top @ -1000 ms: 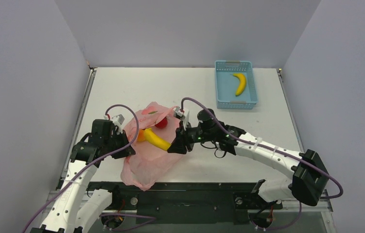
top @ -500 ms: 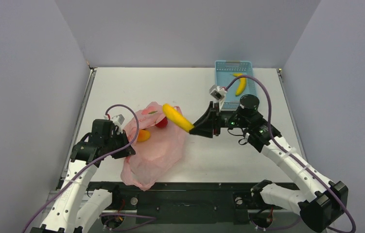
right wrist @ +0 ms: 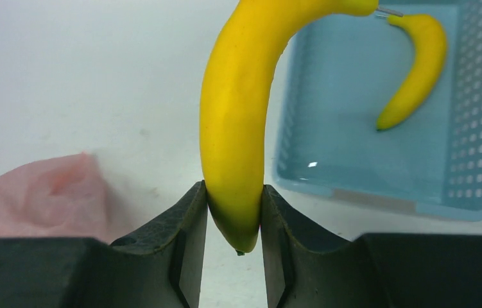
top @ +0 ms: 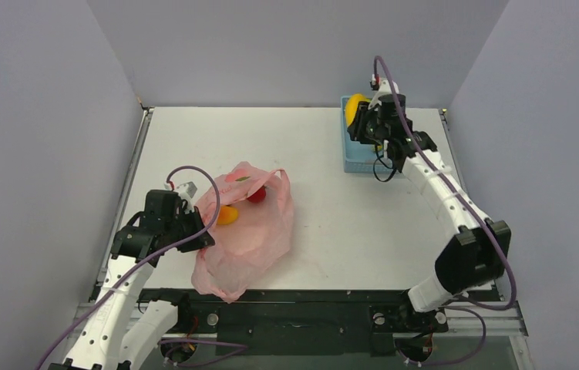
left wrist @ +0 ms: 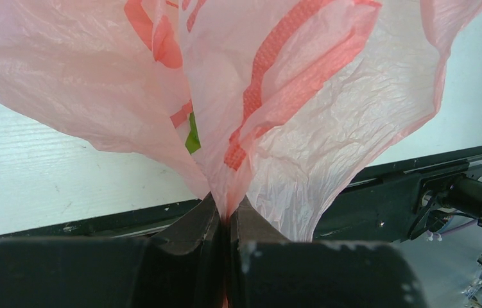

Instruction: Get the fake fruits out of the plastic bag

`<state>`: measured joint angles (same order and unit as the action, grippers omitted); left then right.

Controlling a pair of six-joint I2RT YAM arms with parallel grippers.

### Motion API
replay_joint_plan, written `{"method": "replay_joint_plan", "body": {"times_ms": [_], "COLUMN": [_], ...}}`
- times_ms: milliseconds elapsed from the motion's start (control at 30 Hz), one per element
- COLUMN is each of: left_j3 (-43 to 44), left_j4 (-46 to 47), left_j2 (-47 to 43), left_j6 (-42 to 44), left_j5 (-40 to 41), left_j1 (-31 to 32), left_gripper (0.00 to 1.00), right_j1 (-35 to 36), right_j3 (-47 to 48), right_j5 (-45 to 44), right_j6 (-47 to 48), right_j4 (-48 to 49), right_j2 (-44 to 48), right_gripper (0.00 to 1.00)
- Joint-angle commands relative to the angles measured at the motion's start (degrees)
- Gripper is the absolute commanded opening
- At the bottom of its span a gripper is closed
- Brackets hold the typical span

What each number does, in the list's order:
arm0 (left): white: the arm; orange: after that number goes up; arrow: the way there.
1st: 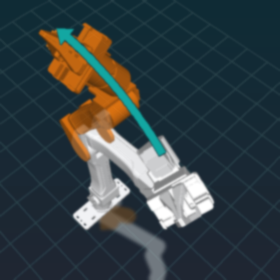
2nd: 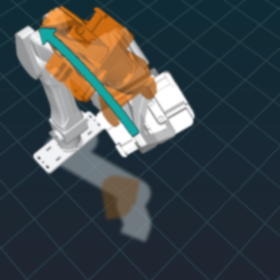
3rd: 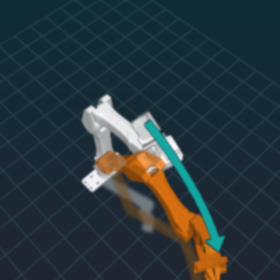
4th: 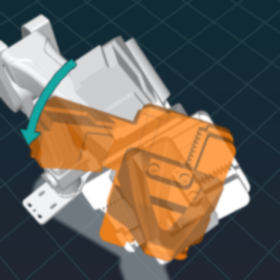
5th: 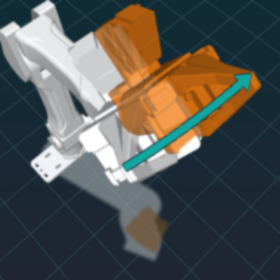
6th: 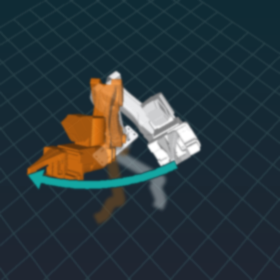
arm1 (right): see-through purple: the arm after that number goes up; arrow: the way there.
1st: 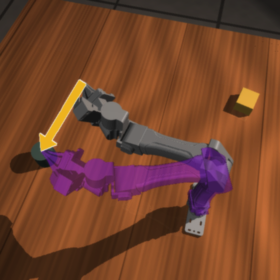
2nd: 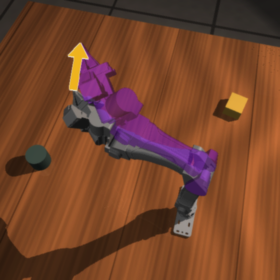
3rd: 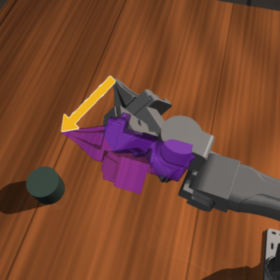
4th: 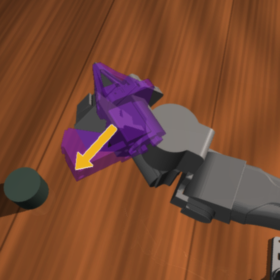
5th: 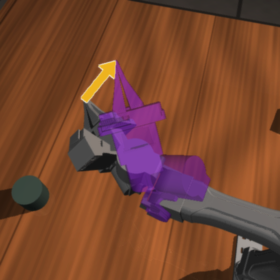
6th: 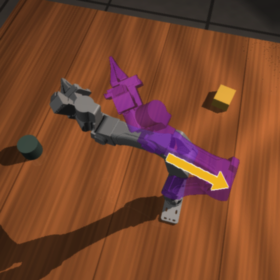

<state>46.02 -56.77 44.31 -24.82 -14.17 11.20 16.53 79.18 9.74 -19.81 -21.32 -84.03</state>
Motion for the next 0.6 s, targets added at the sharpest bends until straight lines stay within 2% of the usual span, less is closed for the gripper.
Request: {"method": "replay_joint_plan", "body": {"times_ms": [0, 100, 200, 433, 567], "left_j3": [1.6, 1.7, 1.7, 1.6, 1.6], "left_j4": [2.5, 2.2, 2.1, 2.5, 2.5], "left_j2": [-1.0, -1.3, -2.1, -1.1, -1.1], "left_j6": [0.4, 0.4, 0.5, 0.6, 0.6], "left_j5": [-0.1, 0.0, 0.0, -0.4, -0.4], "left_j1": [0.2, 0.2, 0.3, 0.3, 0.2], "left_gripper": [0.01, 0.02, 0.02, 0.01, 0.01], "right_j1": [-0.7, -1.7, -3.9, -6.0, -6.1], "right_j3": [11.2, 17.4, 21.4, 34.5, 36.4], "right_j5": [-15.6, -17.1, -18.1, -13.2, -11.7], "right_j6": [9.4, 16.3, 19.2, 25.0, 29.1], "right_j4": [-9.4, -11.8, -13.4, -18.5, -19.4], "right_j2": [-11.2, -16.6, -22.2, -33.6, -37.9], "right_gripper": [0.0, 0.0, 0.0, 0.0, 0.0]}}
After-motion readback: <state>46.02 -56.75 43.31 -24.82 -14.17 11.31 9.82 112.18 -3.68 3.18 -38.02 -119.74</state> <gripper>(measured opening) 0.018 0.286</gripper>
